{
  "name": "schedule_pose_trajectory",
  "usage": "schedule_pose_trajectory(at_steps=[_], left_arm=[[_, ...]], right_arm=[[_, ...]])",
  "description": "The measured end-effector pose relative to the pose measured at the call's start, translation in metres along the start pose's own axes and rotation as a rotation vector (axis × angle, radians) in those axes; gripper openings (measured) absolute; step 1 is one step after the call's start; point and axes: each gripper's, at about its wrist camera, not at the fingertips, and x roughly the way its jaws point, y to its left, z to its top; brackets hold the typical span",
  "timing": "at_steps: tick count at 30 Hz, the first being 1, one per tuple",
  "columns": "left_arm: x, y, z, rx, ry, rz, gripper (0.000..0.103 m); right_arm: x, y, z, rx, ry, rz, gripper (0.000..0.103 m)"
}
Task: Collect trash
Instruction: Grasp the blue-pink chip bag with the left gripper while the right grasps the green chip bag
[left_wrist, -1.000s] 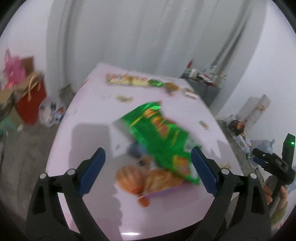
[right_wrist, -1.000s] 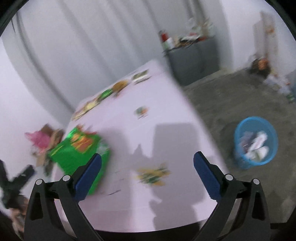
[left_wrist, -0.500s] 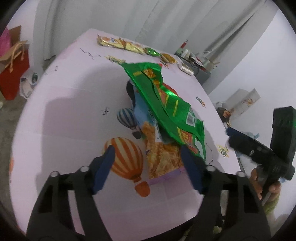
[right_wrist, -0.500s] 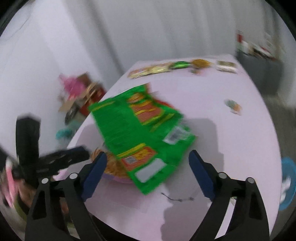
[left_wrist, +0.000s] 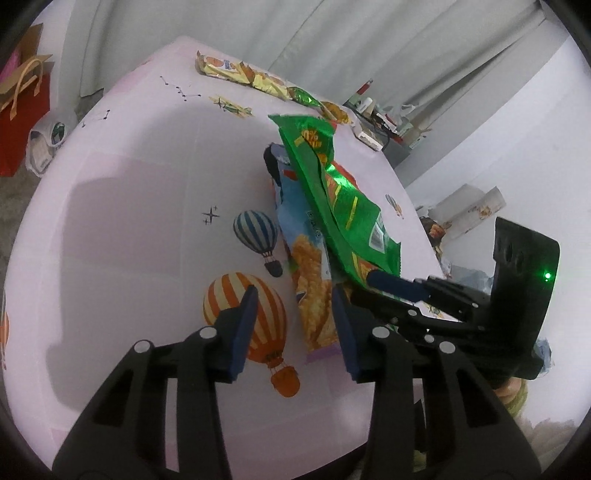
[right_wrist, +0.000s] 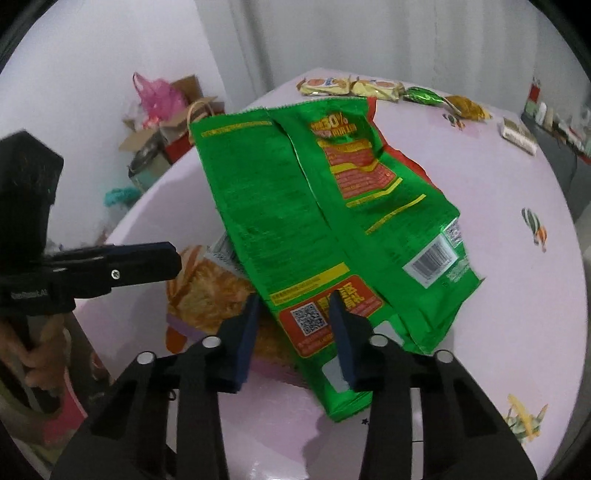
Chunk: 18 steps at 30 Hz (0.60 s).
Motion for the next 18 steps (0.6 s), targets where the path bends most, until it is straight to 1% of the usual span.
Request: schedule_pose_trajectory(at_steps=[2, 4, 7, 10, 14, 15, 16, 17, 18], left_arm=[[0.004, -0.003, 0.003, 0.009, 0.016, -0.002, 0.042], [0.011, -0.009, 0.005, 0.027, 0.037, -0.005, 0.052], [0.024, -0.02, 0.01, 0.053, 0.058, -0.015, 0.055], [0.038, -0.028, 0.016, 0.058, 0.075, -0.028, 0.055], [0.059, -0.034, 0.021, 0.083, 0.106, 0.014, 0.054], [0.064, -0.035, 0.022, 0.085, 0.119, 0.022, 0.052], [0.068, -0.036, 0.021, 0.086, 0.122, 0.025, 0.048], [0.07, -0.039, 0.021, 0.096, 0.114, 0.026, 0.046], [0.072, -0.041, 0.021, 0.103, 0.123, 0.022, 0.04]], right_arm=[[-0.003, -0.006, -0.003, 0.047, -0.01, 0.015, 0.022], [-0.003, -0.011, -0.005, 0.091, -0.018, 0.037, 0.018], [-0.005, -0.026, -0.01, 0.198, -0.029, 0.101, 0.015], [-0.005, -0.043, -0.018, 0.305, -0.039, 0.173, 0.012], [-0.009, -0.057, -0.027, 0.391, -0.058, 0.224, 0.011], [-0.012, -0.059, -0.029, 0.402, -0.067, 0.231, 0.01], [-0.015, -0.06, -0.031, 0.41, -0.078, 0.233, 0.01], [-0.019, -0.06, -0.033, 0.412, -0.087, 0.23, 0.01], [-0.021, -0.06, -0.034, 0.412, -0.093, 0.226, 0.009]])
